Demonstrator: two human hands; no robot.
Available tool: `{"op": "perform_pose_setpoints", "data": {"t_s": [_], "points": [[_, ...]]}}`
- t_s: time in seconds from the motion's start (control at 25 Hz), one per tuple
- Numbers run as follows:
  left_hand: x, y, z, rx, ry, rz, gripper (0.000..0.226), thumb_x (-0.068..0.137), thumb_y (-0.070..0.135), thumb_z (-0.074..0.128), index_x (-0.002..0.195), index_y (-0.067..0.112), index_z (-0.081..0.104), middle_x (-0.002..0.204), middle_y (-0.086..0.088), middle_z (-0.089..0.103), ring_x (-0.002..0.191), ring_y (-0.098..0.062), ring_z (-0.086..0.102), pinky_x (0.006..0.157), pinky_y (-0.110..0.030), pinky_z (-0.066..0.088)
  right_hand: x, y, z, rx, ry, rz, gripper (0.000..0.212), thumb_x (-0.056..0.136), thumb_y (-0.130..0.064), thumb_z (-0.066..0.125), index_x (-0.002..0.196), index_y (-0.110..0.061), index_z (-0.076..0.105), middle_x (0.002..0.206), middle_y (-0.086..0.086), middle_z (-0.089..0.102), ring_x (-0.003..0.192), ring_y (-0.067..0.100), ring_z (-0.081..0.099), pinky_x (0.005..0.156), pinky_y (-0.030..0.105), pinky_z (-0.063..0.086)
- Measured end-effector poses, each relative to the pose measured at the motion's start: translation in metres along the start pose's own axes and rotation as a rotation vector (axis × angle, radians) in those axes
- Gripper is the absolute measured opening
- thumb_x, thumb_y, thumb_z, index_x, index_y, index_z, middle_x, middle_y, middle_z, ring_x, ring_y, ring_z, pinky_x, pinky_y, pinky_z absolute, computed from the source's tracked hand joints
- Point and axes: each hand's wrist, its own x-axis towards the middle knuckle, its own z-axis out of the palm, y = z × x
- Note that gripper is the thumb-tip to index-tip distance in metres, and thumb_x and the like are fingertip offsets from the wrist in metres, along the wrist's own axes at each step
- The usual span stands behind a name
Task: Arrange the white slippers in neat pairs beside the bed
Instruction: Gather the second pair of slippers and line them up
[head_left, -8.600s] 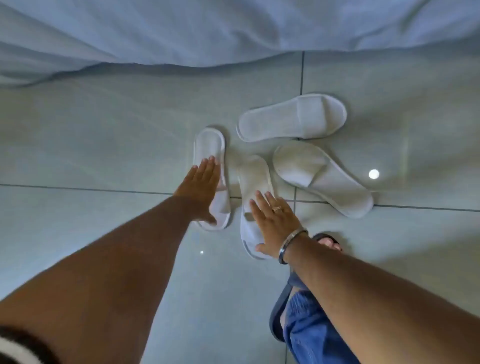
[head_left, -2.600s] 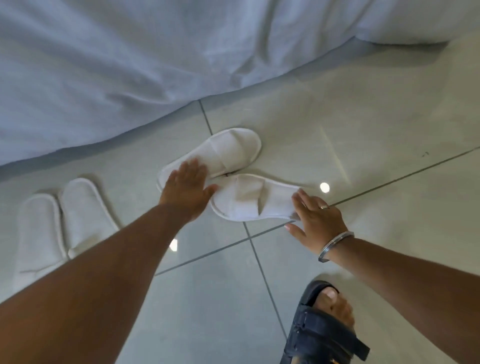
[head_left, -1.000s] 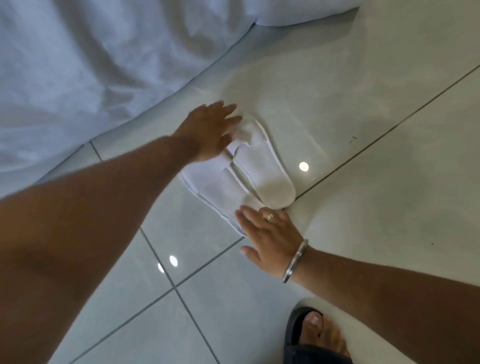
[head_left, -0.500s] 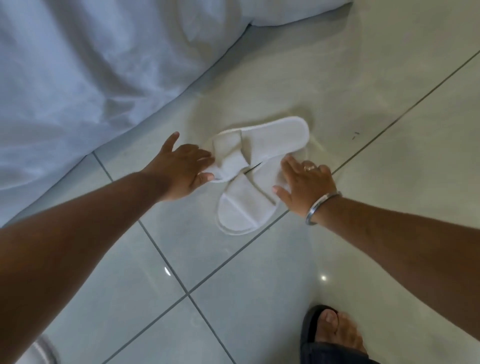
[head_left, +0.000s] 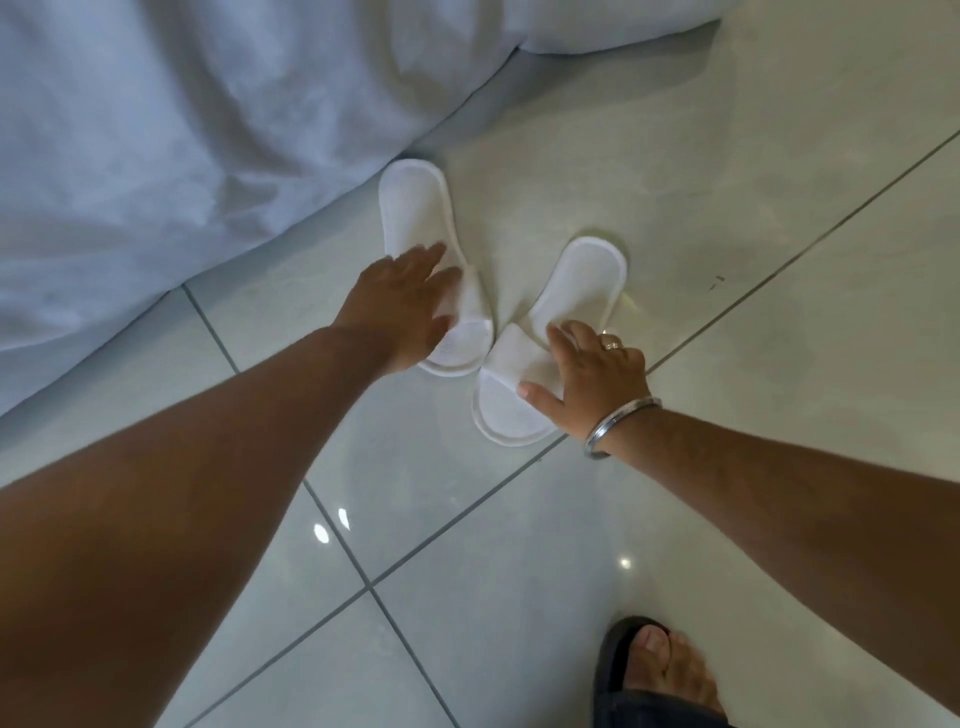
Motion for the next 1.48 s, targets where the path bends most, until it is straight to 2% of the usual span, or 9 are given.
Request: {"op": "perform_pose_setpoints", "data": {"t_s": [0.08,0.32,0.56,0.64,0.72,0.88,1.12,1.28,1.48], "points": [[0.001,0.004,0.015,-0.011,-0.074,-0.049,0.059,0.096,0.042,0.045,0.149,0.021,0.028,0.161,-0.006,0.022,0.145,-0.027,0.023,0.114,-0.045,0.025,0.018,0.012,-0.004,-0.028,-0.041,0.022,0.079,0.078,-0.062,0.045,0.142,-0.022,0.024,0.151,0.003,0.027,0.122,0.034,0.040,0.092,0.045,0.033],[-0.048,0.041,0.041,-0.150,0.062,0.012,0.062,0.085,0.035,0.065,0.141,0.016,0.045,0.152,-0.011,0.041,0.136,-0.034,0.041,0.107,-0.048,0.036,0.061,0.045,-0.017,-0.230,-0.116,-0.126,0.082,0.078,-0.038,0.052,0.147,-0.019,0.010,0.160,0.003,0.004,0.139,0.026,0.023,0.099,0.043,0.030],[-0.061,0.088,0.063,-0.253,0.117,-0.149,0.077,0.077,0.045,0.072,0.141,0.012,0.043,0.147,-0.009,0.047,0.130,-0.030,0.047,0.103,-0.045,0.041,0.047,0.055,-0.012,-0.124,-0.121,-0.411,0.080,0.070,-0.025,0.046,0.146,-0.015,0.023,0.158,0.010,0.014,0.140,0.034,0.022,0.106,0.044,0.031],[-0.058,0.096,0.068,-0.303,0.142,-0.242,0.079,0.077,0.045,0.072,0.141,0.010,0.043,0.149,-0.009,0.045,0.135,-0.030,0.042,0.107,-0.045,0.037,0.041,0.055,-0.008,-0.016,-0.119,-0.411,0.079,0.070,-0.026,0.037,0.146,-0.012,0.024,0.157,0.014,0.015,0.142,0.034,0.015,0.115,0.035,0.013],[-0.054,0.103,0.072,-0.316,0.159,-0.281,0.079,0.078,0.045,0.072,0.141,0.009,0.042,0.151,-0.011,0.041,0.141,-0.032,0.033,0.114,-0.046,0.029,0.038,0.055,-0.004,0.030,-0.103,-0.408,0.078,0.073,-0.034,0.032,0.147,-0.011,0.024,0.156,0.016,0.016,0.143,0.035,0.010,0.115,0.034,0.005],[-0.044,0.112,0.071,-0.336,0.164,-0.269,0.080,0.078,0.043,0.073,0.142,0.008,0.041,0.155,-0.014,0.035,0.145,-0.033,0.025,0.117,-0.045,0.020,0.040,0.059,0.002,0.014,-0.120,-0.425,0.078,0.079,-0.036,0.049,0.147,-0.010,0.021,0.156,0.018,0.014,0.143,0.037,0.007,0.117,0.040,0.010],[-0.035,0.114,0.063,-0.317,0.102,-0.232,0.084,0.082,0.044,0.069,0.149,0.014,0.029,0.161,-0.009,0.020,0.149,-0.029,0.012,0.119,-0.042,0.009,0.036,0.067,0.002,-0.015,-0.147,-0.407,0.080,0.078,-0.050,0.040,0.146,-0.012,0.025,0.156,0.016,0.020,0.141,0.038,0.017,0.114,0.047,0.024],[-0.033,0.114,0.063,-0.283,0.074,-0.189,0.085,0.084,0.045,0.067,0.150,0.015,0.025,0.162,-0.009,0.017,0.149,-0.030,0.010,0.120,-0.042,0.009,0.025,0.064,0.000,-0.031,-0.077,-0.412,0.075,0.080,-0.038,0.054,0.143,-0.005,0.031,0.151,0.021,0.028,0.139,0.039,0.023,0.114,0.042,0.016],[-0.029,0.117,0.061,-0.300,0.067,-0.221,0.085,0.082,0.045,0.069,0.150,0.016,0.026,0.162,-0.007,0.018,0.149,-0.028,0.011,0.120,-0.041,0.011,0.036,0.071,-0.002,-0.029,-0.149,-0.367,0.082,0.085,-0.042,0.058,0.149,-0.016,0.014,0.159,0.011,0.008,0.143,0.034,0.008,0.115,0.042,0.014]]}}
